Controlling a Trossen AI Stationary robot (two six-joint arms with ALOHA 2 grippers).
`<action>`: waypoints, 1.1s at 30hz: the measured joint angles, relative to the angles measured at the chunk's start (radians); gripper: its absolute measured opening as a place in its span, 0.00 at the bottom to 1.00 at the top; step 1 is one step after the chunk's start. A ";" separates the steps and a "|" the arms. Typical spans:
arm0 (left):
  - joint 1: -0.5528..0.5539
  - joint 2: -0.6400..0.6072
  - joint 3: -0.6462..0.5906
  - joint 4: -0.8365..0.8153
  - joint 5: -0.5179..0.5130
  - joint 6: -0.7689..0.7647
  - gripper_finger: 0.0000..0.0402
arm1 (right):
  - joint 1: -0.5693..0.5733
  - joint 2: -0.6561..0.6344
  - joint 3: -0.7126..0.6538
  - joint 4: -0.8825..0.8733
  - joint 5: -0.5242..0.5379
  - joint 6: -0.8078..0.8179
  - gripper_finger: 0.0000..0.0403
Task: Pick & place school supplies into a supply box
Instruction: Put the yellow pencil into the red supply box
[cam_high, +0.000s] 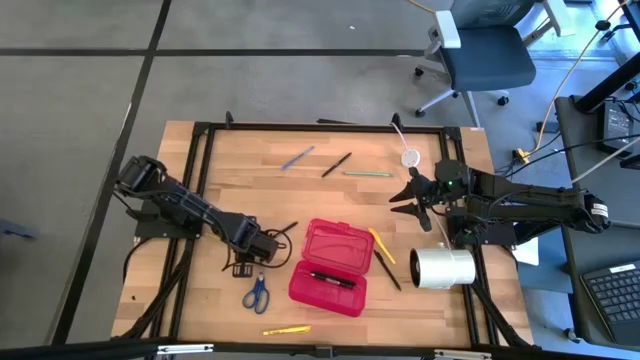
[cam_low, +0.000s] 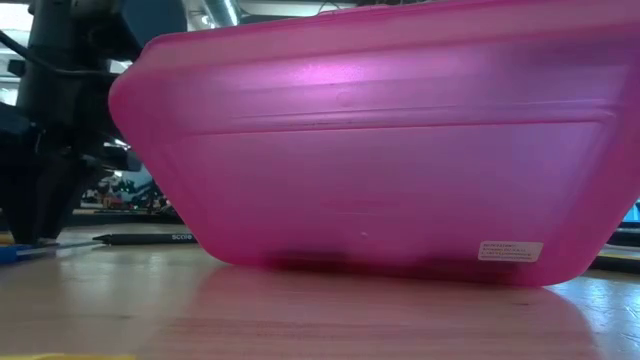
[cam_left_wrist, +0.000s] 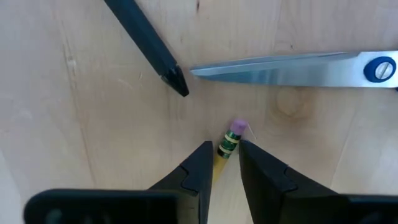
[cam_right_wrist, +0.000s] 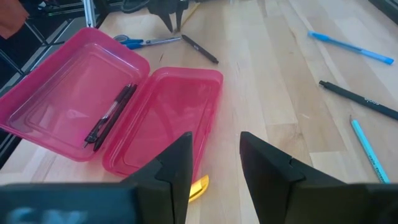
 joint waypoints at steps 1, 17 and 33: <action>0.000 0.002 0.000 0.000 0.000 0.007 0.17 | 0.000 0.000 0.000 0.000 0.000 0.000 0.34; 0.000 -0.025 -0.006 0.013 -0.001 0.021 0.04 | 0.000 0.000 0.000 0.000 0.000 -0.003 0.34; 0.002 -0.081 -0.009 0.002 -0.038 -0.020 0.02 | 0.000 0.000 0.000 -0.003 0.000 -0.002 0.34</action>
